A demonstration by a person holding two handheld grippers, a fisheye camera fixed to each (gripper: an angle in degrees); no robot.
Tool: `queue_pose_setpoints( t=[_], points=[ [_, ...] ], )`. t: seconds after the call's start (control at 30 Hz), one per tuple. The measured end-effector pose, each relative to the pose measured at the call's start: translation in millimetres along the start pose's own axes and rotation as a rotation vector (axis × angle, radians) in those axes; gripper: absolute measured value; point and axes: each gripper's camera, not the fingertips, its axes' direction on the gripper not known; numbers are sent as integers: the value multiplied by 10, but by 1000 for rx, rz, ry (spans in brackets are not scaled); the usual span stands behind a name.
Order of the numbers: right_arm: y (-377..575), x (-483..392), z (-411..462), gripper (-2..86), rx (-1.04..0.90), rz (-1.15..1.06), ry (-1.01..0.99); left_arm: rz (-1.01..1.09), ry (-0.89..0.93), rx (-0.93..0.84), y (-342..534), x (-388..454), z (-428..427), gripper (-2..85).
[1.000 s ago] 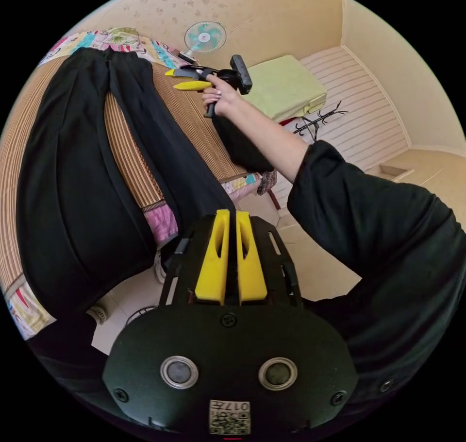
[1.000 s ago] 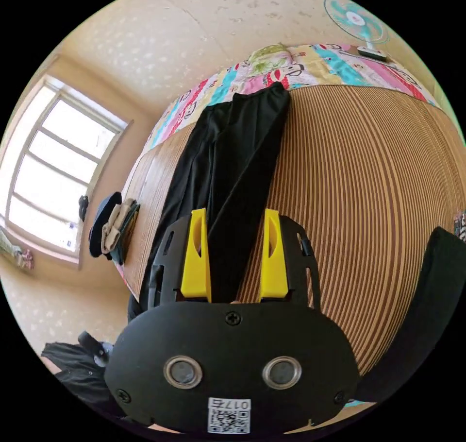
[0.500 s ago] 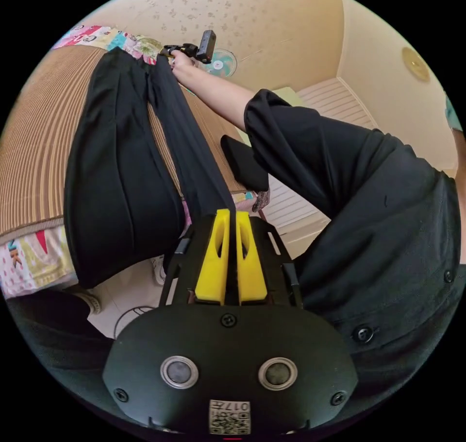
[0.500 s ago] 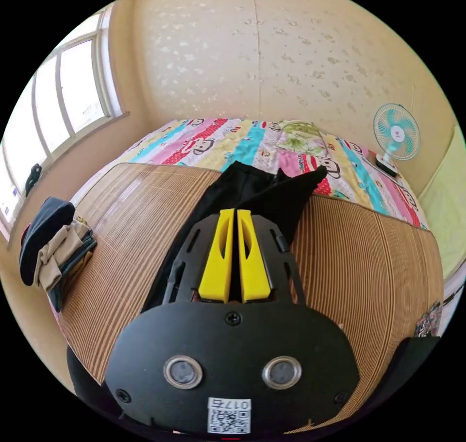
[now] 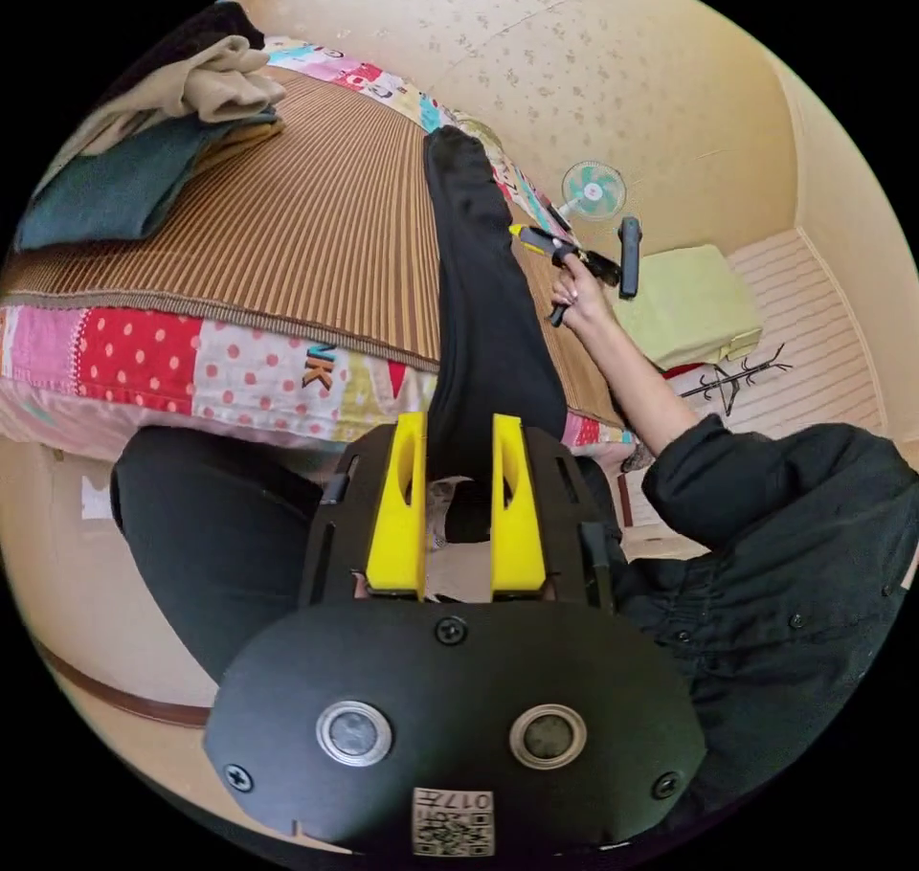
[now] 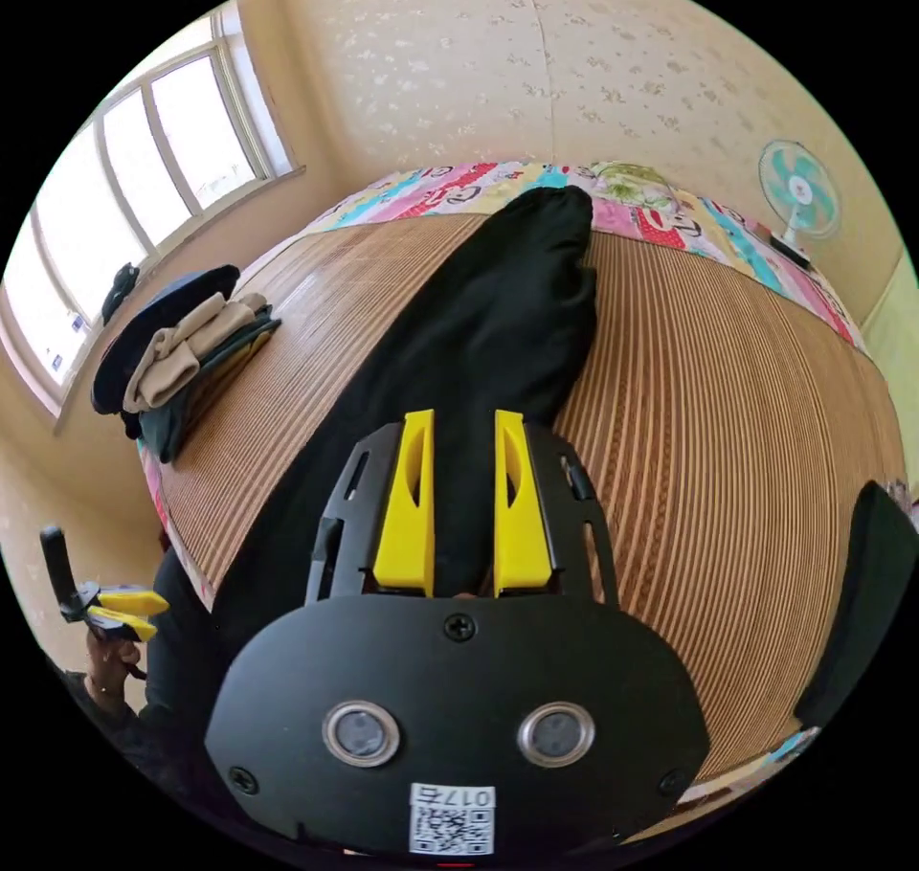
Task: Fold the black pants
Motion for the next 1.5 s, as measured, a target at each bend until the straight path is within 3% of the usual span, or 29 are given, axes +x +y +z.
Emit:
queue_pose_setpoints(
  t=[0.13, 0.33, 0.47, 0.53, 0.7, 0.83, 0.97, 1.2, 1.3, 1.4, 1.5],
  points=[
    [1020, 229, -201, 104, -108, 129, -125, 99, -32, -89, -351, 51, 423, 111],
    [1797, 186, -713, 44, -80, 61, -293, 161, -53, -297, -188, 203, 817, 49],
    [2266, 233, -1014, 44, -217, -48, -351, 143, 53, -532, 265, 189, 893, 54],
    [2416, 359, -1107, 50, -209, 0, -306, 128, 63, -494, 359, 183, 778, 64],
    [2239, 1119, -1278, 107, 48, 222, -463, 153, 220, -104, -121, 144, 320, 107],
    [1763, 1468, -904, 140, -12, 299, -493, 171, 80, -120, -661, 90, 668, 148],
    [1657, 1239, -727, 142, -121, 227, -461, 174, -48, -207, -665, 130, 934, 151],
    [2330, 1276, -1000, 110, -66, 251, -487, 78, 96, -158, 143, -157, 830, 108],
    [2399, 1463, -891, 81, -96, 350, -621, 23, 193, -188, 231, -405, 890, 84],
    [2328, 1478, -832, 47, -195, 303, -750, 44, 250, -241, 233, -487, 769, 43],
    [2329, 1461, -1445, 34, 4, 228, -872, 192, 434, -112, 273, -274, 217, 38]
  ],
)
